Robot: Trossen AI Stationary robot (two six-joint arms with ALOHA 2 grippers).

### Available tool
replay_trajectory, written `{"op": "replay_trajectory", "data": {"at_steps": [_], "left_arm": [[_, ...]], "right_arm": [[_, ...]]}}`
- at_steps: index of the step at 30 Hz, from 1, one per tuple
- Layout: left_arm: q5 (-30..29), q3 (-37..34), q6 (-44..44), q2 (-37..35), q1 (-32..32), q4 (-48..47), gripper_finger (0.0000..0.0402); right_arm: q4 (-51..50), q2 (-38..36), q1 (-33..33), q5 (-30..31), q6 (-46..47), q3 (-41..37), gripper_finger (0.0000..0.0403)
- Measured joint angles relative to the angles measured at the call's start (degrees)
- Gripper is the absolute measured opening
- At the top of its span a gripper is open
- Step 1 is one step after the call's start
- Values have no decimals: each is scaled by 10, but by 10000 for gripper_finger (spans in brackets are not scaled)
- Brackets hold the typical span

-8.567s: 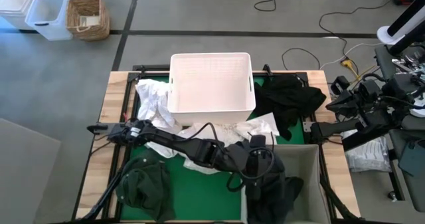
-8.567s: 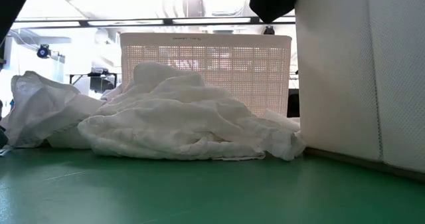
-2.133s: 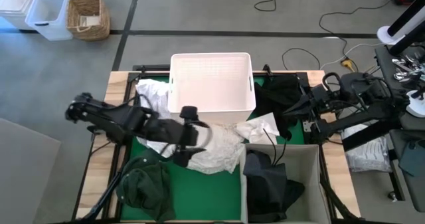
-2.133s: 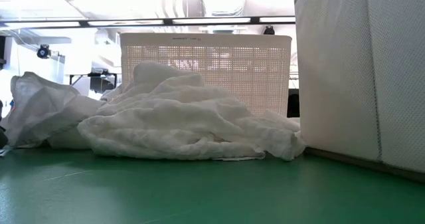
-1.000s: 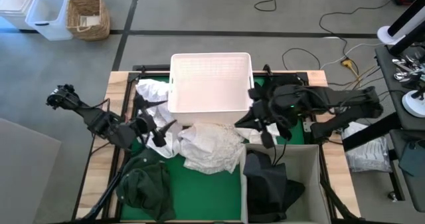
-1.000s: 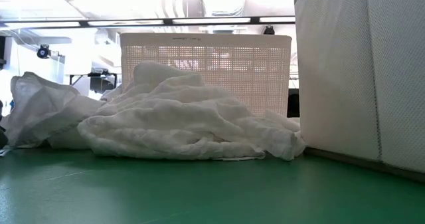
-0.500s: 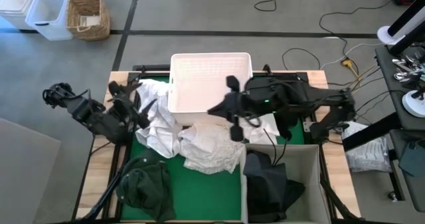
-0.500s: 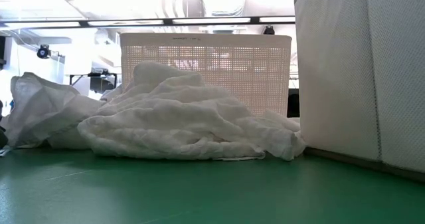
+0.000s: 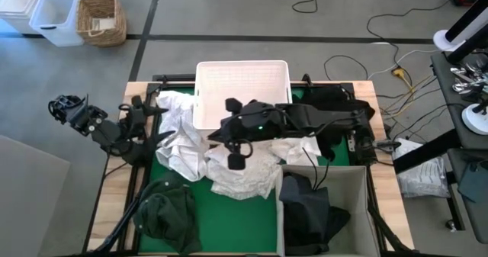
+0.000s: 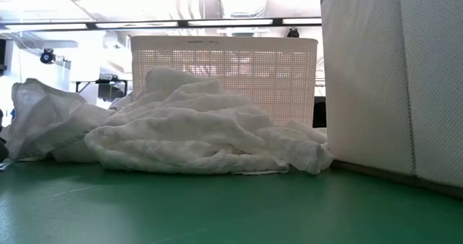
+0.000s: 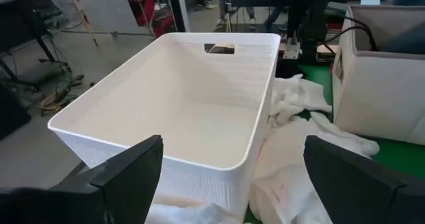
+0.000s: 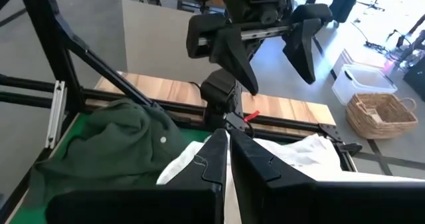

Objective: Pick and place trash into bin
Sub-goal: Put the white cloth into the white plastic storage bin

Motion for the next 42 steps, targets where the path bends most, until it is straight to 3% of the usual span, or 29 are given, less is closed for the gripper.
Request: {"op": "replay_trajectory", "data": {"at_steps": [8, 24, 35, 39, 42], "left_arm": [[-3, 0, 0, 26, 0, 1, 339], [-5, 0, 13, 70, 0, 1, 339], [-5, 0, 13, 87, 0, 0, 339], [-10, 0, 14, 94, 0, 0, 339], [-10, 0, 14, 98, 0, 0, 339]], "right_arm": [[53, 22, 0, 0, -7, -3, 13], [10, 90, 18, 0, -24, -10, 13], [-130, 110, 26, 4, 47, -10, 14], [-153, 110, 27, 5, 41, -10, 38], [-166, 110, 26, 5, 45, -10, 82]]}}
